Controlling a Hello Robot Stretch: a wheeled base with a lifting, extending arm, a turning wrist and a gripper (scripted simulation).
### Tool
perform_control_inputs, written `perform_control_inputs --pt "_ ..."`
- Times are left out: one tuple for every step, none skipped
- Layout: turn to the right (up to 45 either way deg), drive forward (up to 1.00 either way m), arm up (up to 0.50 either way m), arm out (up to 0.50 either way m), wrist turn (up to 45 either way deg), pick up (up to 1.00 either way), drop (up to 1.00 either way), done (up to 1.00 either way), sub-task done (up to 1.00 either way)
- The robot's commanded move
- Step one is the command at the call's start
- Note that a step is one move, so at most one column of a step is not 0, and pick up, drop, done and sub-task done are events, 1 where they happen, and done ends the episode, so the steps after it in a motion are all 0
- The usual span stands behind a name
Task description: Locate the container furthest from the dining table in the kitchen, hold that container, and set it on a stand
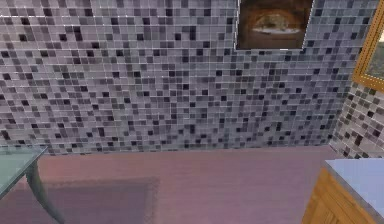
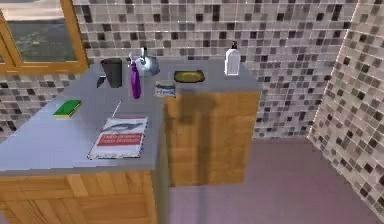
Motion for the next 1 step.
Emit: perform_control_inputs --pt "0.0 0.45 0.00 0.00 0.0 0.00 0.00 0.00 0.00"
